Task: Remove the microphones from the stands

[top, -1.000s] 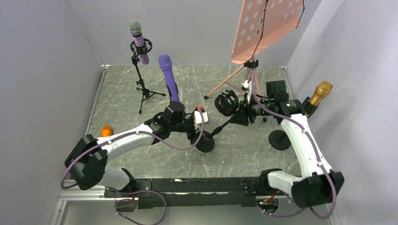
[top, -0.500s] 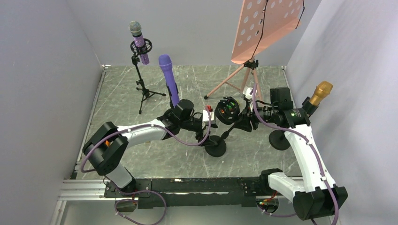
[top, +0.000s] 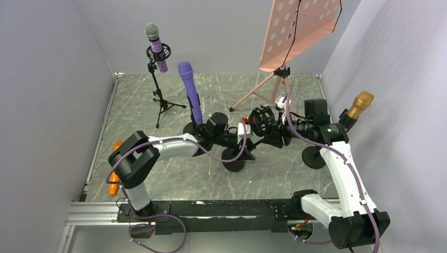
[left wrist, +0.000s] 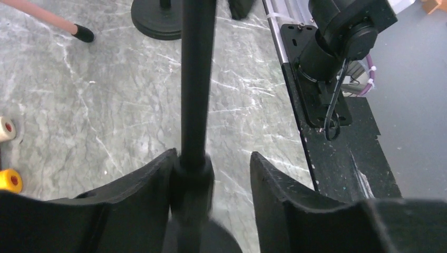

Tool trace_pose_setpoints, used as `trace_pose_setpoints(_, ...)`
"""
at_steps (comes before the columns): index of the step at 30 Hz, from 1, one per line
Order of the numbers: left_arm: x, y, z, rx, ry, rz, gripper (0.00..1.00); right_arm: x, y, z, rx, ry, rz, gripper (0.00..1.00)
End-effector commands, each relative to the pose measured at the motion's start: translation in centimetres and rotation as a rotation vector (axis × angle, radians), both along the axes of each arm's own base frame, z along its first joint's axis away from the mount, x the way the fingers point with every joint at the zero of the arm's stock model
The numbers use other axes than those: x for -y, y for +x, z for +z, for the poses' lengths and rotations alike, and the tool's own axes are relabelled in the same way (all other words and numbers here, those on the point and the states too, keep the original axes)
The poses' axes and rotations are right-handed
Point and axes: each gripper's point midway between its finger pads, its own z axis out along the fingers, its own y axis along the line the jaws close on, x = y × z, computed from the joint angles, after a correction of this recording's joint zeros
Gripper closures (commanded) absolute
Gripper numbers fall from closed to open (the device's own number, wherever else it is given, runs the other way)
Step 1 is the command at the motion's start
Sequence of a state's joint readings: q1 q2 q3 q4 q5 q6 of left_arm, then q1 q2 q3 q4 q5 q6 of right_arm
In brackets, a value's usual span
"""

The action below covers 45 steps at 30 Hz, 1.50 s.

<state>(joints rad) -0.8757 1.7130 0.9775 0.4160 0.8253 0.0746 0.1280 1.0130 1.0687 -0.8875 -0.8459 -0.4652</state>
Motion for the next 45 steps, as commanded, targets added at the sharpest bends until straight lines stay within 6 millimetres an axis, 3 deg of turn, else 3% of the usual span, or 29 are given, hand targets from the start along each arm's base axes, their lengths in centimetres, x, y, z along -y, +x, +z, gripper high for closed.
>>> trace_pose_setpoints(1, 4.2, -2.0, 4.6, 0.091, -0.117, -0.097, 0.49, -1.6, -0.6, 0.5, -0.009, 0.06, 0.06, 1.0)
trace_pose_setpoints(3, 4.5, -2.0, 4.3, 0.101, -0.102, -0.101, 0.63, -1.6, -0.7, 0.4, -0.017, 0.065, 0.05, 1.0)
trace_pose_setpoints(5, 4.6, -1.8, 3.7, 0.132, -0.07, -0.088, 0.92, -1.6, -0.7, 0.1, -0.028, 0.065, 0.034, 1.0)
trace_pose_setpoints(6, 4.4, -1.5, 3.2, 0.144, -0.046, -0.067, 1.0, -1.5, -0.7, 0.0, -0.034, 0.062, 0.024, 1.0)
trace_pose_setpoints(9, 3.6, -0.4, 2.2, 0.205, 0.012, 0.003, 1.0, -1.0, 0.1, -0.3, -0.066, 0.048, -0.047, 1.0)
trace_pose_setpoints(10, 3.2, 0.4, 1.7, 0.246, 0.05, 0.05, 1.0, -0.5, 1.1, -0.5, -0.134, 0.05, -0.168, 1.0)
trace_pose_setpoints(12, 2.1, 2.5, 1.2, 0.331, 0.129, 0.198, 1.0, 0.8, 2.9, -1.4, -0.313, 0.046, -0.426, 1.0)
trace_pose_setpoints(14, 0.7, 5.4, 1.0, 0.383, 0.199, 0.418, 1.0, 1.1, 2.8, -3.6, -0.607, 0.053, -0.565, 1.0)
trace_pose_setpoints(16, -0.4, 7.5, 0.9, 0.344, 0.247, 0.602, 1.0, 0.8, 2.5, -4.1, -0.807, 0.175, -0.609, 1.0)
trace_pose_setpoints(19, -1.0, 8.0, 0.3, 0.275, 0.282, 0.707, 1.0, 1.0, 3.4, -4.8, -0.826, 0.171, -0.632, 1.0)
trace_pose_setpoints(20, -0.6, 7.3, 0.1, 0.26, 0.276, 0.666, 0.94, 1.1, 3.9, -4.6, -0.802, 0.17, -0.631, 1.0)
trace_pose_setpoints(22, -0.1, 5.9, 0.2, 0.27, 0.265, 0.565, 0.55, 1.0, 5.0, -3.5, -0.718, 0.181, -0.6, 1.0)
trace_pose_setpoints(23, 0.1, 4.9, 0.4, 0.284, 0.249, 0.492, 0.39, 0.9, 5.3, -2.8, -0.661, 0.183, -0.574, 1.0)
trace_pose_setpoints(27, -1.1, 2.7, 2.8, 0.293, 0.16, 0.345, 0.05, 1.2, 5.9, -0.1, -0.44, 0.123, -0.5, 1.0)
trace_pose_setpoints(28, -1.6, 2.3, 3.4, 0.285, 0.151, 0.324, 0.01, 1.2, 5.9, 0.4, -0.405, 0.101, -0.494, 1.0)
trace_pose_setpoints(32, -3.8, 0.8, 6.4, 0.217, 0.111, 0.239, 0.01, 1.3, 5.5, 2.5, -0.248, 0.056, -0.451, 1.0)
trace_pose_setpoints(38, -7.3, -0.9, 9.1, 0.136, 0.193, 0.203, 0.01, -0.2, 4.4, 3.6, -0.063, -0.022, -0.326, 1.0)
trace_pose_setpoints(45, -9.9, -1.0, 10.6, 0.115, 0.241, 0.251, 0.01, 0.7, 6.0, 4.3, 0.011, -0.161, -0.344, 1.0)
